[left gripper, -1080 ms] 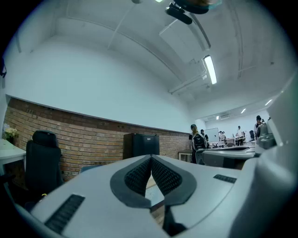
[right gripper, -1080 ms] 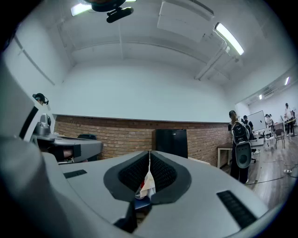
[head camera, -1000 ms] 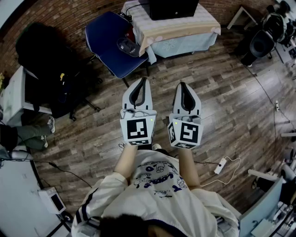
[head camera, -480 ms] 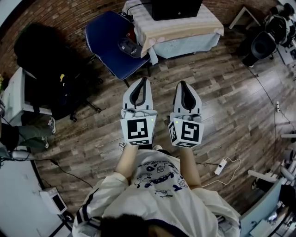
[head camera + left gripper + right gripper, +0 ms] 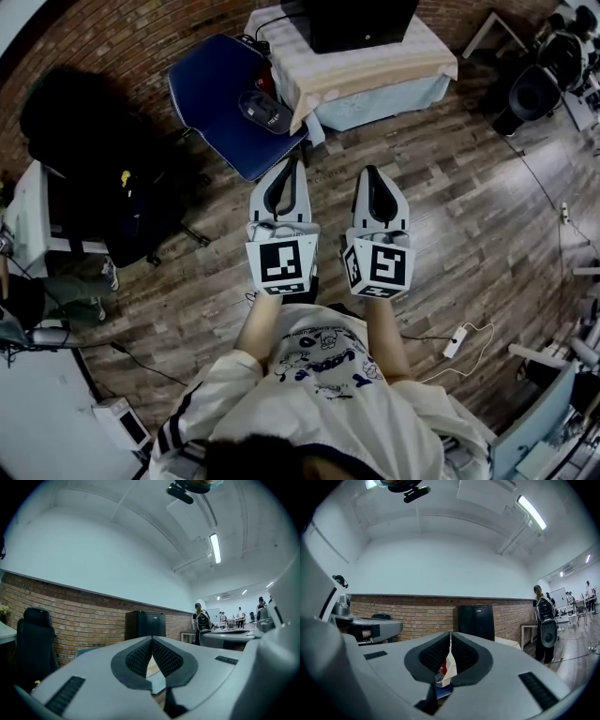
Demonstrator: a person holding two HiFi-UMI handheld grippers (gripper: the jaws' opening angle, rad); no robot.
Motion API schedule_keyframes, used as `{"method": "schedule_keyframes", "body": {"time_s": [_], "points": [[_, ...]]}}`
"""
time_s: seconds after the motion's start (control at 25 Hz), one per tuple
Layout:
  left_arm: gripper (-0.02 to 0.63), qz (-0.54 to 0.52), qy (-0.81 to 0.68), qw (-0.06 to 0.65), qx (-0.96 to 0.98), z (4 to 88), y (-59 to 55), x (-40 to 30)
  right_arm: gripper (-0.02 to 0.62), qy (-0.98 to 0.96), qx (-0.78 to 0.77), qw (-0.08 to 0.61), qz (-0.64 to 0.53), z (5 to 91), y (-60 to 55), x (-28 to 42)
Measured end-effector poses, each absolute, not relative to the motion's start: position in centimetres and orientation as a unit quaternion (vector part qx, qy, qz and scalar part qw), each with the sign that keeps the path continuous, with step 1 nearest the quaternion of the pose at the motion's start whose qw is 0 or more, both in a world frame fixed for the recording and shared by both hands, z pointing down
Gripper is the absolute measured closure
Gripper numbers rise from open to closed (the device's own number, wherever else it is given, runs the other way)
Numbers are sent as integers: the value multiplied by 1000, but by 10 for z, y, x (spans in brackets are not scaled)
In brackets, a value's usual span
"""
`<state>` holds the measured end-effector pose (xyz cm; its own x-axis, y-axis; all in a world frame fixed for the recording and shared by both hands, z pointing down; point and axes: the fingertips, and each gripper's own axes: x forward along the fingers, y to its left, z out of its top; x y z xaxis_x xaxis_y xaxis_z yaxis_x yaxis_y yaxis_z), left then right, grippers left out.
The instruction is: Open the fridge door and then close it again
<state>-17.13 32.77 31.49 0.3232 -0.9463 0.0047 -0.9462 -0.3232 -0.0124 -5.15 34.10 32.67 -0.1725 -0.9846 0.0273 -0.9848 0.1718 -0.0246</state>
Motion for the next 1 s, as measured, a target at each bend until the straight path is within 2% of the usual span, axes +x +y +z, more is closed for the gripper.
{"method": "schedule_keyframes", "body": {"time_s": [1.0], "points": [[589,-15,581,-20,-814,332,187,-168,561,-762,647,12,32,338,200,-50]]}}
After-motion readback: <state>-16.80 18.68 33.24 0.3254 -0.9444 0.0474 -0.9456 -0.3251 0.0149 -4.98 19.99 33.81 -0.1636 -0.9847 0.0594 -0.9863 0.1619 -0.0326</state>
